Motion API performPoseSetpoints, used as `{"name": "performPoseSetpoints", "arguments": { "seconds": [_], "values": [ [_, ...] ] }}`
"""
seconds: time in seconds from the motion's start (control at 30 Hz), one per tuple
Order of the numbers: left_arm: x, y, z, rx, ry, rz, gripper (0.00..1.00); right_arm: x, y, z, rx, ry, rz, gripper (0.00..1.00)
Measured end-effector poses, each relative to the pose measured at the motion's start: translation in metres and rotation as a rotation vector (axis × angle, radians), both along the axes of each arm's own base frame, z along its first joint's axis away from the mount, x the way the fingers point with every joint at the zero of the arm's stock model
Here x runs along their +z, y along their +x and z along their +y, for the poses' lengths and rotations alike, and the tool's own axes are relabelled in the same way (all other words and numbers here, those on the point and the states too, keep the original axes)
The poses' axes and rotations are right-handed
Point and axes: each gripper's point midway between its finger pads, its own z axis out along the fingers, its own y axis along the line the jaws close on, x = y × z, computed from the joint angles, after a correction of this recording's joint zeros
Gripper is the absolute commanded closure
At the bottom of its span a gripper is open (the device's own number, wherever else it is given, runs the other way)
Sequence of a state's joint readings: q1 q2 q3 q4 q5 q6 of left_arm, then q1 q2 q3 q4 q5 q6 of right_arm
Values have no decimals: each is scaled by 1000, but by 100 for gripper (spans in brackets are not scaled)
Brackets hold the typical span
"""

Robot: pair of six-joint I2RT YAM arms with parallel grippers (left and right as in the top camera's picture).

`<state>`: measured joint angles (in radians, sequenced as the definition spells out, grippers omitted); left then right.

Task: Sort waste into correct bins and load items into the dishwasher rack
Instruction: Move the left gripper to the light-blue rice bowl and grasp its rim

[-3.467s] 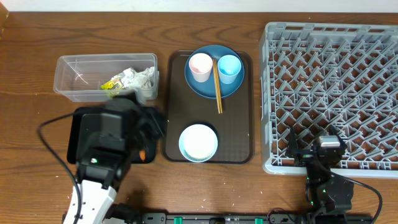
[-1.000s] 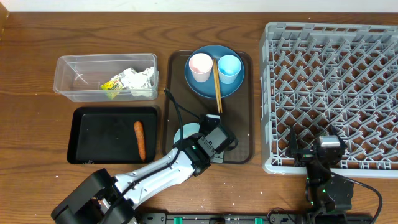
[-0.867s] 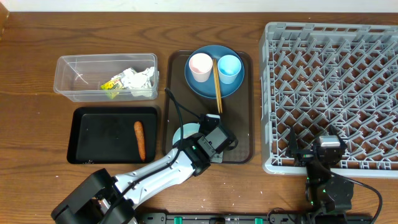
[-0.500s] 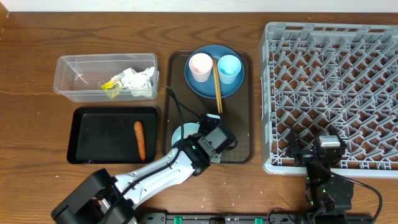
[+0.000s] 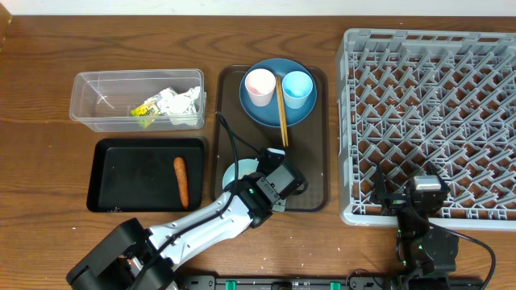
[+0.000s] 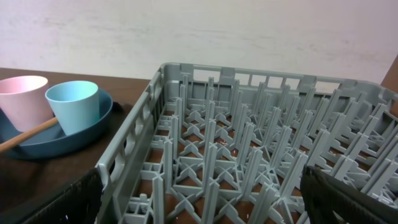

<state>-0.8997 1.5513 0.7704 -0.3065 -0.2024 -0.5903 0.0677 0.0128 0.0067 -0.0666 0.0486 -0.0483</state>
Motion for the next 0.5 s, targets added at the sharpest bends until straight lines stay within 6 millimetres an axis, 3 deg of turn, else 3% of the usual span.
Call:
{"name": "performPoseSetpoints", "arguments": {
  "seconds": [0.43, 0.5],
  "values": [
    [-2, -5, -4, -16, -22, 30, 64, 0, 0, 0, 0, 0, 0, 1],
    [-2, -5, -5, -17, -23, 32, 70, 0, 0, 0, 0, 0, 0, 1]
  ]
}}
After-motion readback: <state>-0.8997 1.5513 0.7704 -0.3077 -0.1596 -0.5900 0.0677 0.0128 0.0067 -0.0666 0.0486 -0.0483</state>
